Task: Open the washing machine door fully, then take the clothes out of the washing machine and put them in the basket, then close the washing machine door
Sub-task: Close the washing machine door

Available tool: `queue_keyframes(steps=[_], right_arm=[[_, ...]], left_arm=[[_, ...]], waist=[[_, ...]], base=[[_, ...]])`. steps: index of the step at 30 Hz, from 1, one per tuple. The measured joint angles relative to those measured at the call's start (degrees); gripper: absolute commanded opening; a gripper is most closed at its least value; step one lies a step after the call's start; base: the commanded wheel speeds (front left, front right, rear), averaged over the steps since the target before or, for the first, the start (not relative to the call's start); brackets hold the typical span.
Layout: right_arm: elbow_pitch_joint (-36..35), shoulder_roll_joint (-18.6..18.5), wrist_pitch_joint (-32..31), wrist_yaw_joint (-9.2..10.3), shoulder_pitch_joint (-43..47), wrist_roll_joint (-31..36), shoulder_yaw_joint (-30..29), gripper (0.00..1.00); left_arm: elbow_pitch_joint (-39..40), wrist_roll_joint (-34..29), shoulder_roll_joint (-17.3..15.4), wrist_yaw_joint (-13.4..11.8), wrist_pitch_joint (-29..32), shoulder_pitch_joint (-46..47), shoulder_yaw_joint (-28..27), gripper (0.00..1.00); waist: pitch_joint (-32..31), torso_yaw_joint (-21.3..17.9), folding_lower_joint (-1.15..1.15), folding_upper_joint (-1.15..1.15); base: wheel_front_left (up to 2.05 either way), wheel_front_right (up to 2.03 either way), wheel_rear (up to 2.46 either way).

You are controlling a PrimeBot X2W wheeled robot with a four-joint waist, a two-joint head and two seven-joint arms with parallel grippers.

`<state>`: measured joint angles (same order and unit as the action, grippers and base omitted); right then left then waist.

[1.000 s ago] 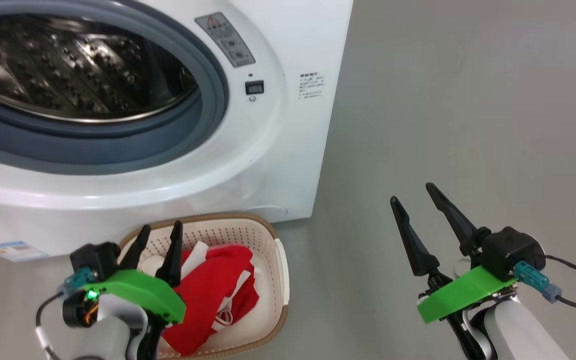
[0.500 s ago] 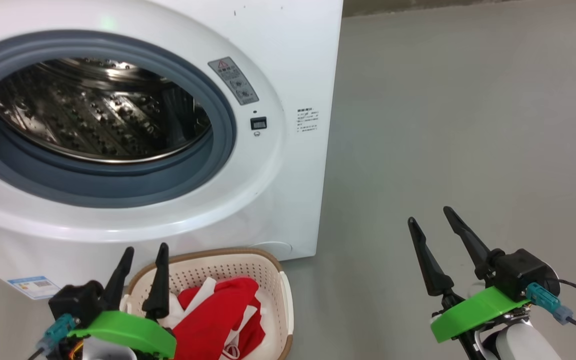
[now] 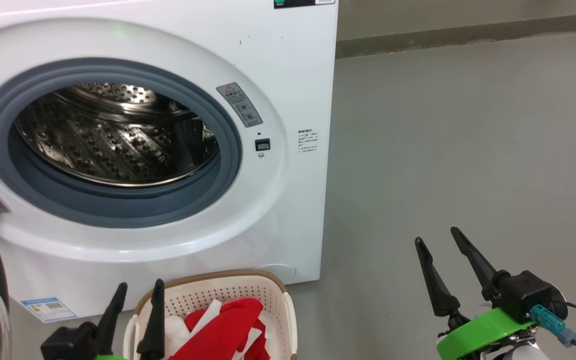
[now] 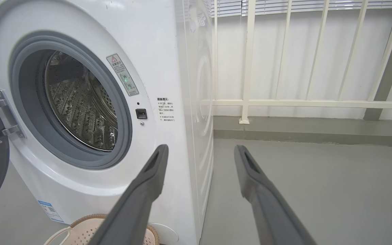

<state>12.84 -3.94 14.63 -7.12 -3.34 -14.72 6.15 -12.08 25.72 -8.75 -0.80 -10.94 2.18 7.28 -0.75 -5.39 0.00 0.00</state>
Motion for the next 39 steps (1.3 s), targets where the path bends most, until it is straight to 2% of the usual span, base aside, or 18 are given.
queue_keyframes(steps=[7,20,39], right_arm=[[-0.35,-0.01,0.0,0.0,1.06,0.22,-0.51,1.0],[-0.25,-0.26,0.0,0.0,1.99,0.29,-0.23,1.0],[0.8,-0.6,0.0,0.0,1.99,0.27,-0.01,1.0]], left_arm=[[4.31,0.02,-1.11,-1.29,1.35,-3.3,-0.49,1.0],[7.47,-0.55,-1.81,-3.99,2.37,-4.93,-0.78,1.0],[8.89,0.04,-1.75,-4.24,2.29,-4.94,-0.03,1.0]], waist=[[-1.48,0.43,0.0,0.0],[-2.78,0.52,0.0,0.0],[-2.15,1.12,0.0,0.0]], base=[[0.0,0.0,0.0],[-0.19,0.19,0.0],[-1.54,1.54,0.0]])
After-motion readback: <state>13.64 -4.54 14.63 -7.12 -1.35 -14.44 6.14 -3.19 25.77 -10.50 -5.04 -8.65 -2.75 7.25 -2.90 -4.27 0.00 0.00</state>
